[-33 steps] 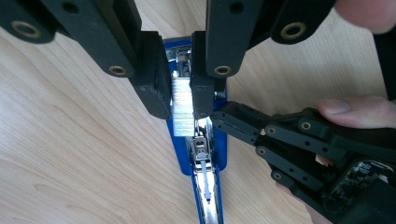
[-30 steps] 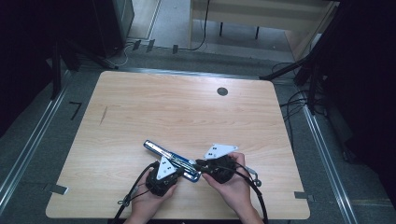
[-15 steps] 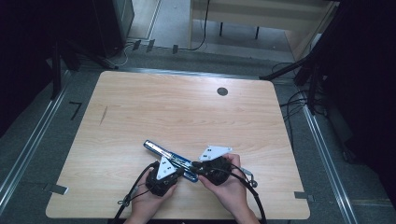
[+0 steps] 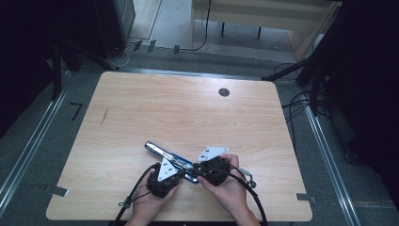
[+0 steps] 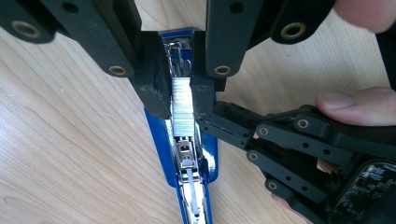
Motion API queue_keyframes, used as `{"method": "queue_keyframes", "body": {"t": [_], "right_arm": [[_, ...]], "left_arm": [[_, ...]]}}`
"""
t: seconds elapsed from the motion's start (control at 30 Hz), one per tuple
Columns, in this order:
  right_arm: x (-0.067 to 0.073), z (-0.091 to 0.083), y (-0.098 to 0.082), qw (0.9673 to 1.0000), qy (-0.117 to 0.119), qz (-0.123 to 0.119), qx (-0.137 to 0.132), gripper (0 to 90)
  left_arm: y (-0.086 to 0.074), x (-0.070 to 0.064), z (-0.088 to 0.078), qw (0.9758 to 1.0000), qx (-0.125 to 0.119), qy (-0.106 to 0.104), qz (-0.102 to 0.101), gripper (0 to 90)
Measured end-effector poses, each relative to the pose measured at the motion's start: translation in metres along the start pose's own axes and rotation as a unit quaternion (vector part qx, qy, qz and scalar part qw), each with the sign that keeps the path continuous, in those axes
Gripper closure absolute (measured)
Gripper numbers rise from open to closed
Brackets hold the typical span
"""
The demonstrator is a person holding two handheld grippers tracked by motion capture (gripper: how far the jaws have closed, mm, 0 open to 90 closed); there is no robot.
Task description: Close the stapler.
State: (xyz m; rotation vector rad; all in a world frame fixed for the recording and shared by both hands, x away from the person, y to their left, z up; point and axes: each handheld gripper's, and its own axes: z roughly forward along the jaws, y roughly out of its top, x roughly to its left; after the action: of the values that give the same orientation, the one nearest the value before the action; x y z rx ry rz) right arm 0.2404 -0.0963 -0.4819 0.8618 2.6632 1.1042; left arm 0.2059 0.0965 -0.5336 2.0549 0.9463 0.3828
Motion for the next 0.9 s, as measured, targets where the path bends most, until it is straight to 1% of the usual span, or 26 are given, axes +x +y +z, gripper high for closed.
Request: {"method": "queue_keyframes", "body": {"t": [0.13,0.17,0.3,0.33,0.57,0.63,0.9], "right_arm": [[-0.002,0.001,0.002,0.9999,0.005,0.003,0.008,80.0],[-0.003,0.002,0.002,0.9999,0.007,-0.005,0.008,80.0],[-0.003,0.004,0.004,0.9997,0.004,-0.012,0.020,80.0],[-0.002,0.005,0.004,0.9997,0.003,-0.008,0.024,80.0],[-0.005,0.008,0.006,0.9995,-0.002,-0.009,0.030,80.0],[-0.005,0.008,0.006,0.9994,0.002,-0.005,0.033,80.0],[-0.006,0.010,0.006,0.9991,0.002,-0.009,0.040,80.0]], "left_arm": [[0.000,0.000,0.000,1.0000,0.000,0.000,0.000,90.0],[0.000,0.000,0.000,1.0000,0.001,0.000,0.001,90.0],[0.000,0.000,0.000,1.0000,0.000,0.001,0.001,90.0],[0.000,0.000,0.000,1.0000,0.000,0.001,0.001,90.0],[0.000,0.000,0.000,1.0000,0.001,0.001,0.002,90.0],[0.000,0.000,0.000,1.0000,0.001,0.001,0.002,90.0],[0.000,0.000,0.000,1.0000,0.001,0.001,0.002,90.0]]}}
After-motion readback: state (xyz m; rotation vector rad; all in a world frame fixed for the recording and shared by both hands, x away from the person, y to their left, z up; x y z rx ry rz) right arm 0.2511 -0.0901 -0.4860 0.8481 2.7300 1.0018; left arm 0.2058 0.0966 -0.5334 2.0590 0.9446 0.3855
